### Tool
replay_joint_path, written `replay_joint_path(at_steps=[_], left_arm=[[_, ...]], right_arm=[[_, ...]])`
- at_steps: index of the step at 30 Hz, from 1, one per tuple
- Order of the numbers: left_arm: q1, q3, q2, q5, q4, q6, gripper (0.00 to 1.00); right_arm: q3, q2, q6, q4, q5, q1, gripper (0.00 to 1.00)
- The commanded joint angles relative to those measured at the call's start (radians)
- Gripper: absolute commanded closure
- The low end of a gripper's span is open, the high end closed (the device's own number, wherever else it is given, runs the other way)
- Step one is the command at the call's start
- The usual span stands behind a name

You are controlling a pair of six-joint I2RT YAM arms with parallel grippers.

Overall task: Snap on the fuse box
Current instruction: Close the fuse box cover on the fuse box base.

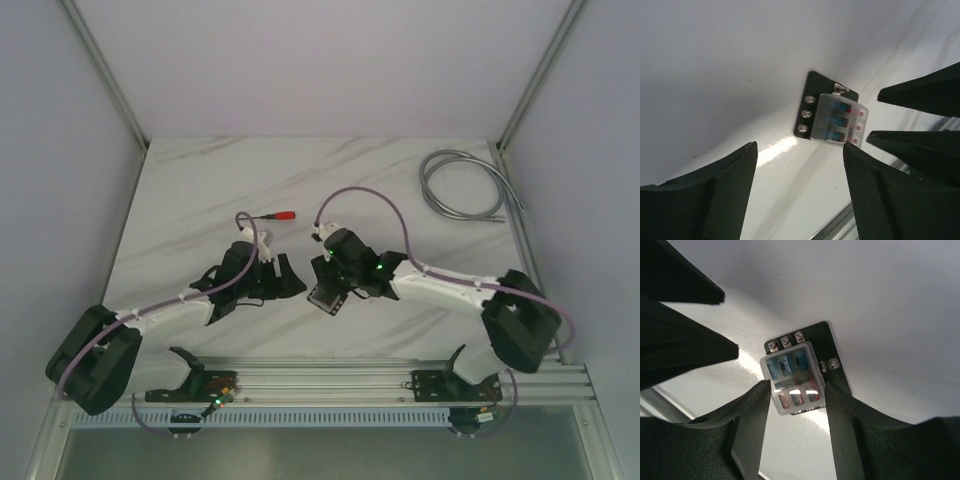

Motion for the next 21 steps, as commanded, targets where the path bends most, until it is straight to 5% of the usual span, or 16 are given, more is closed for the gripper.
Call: replay_joint_path(at_steps=[1, 11, 21], left_arm=[[-0.048, 0.06, 0.042, 0.01, 0.037, -0.003, 0.24], [-0.121, 0.137, 0.16, 0.035, 0.037, 0.018, 0.39], [-0.168, 0.161, 0.287, 0.037, 0.033, 0.014, 0.5]], right_arm=[[-0.06, -0.124, 0.125, -0.016, 0.04, -0.027, 0.48], [-0.245, -0.178, 0.379, 0.175, -0.033, -0.034, 0.54], [-0.285, -0.131, 0.437, 0.276, -0.048, -0.035, 0.56]])
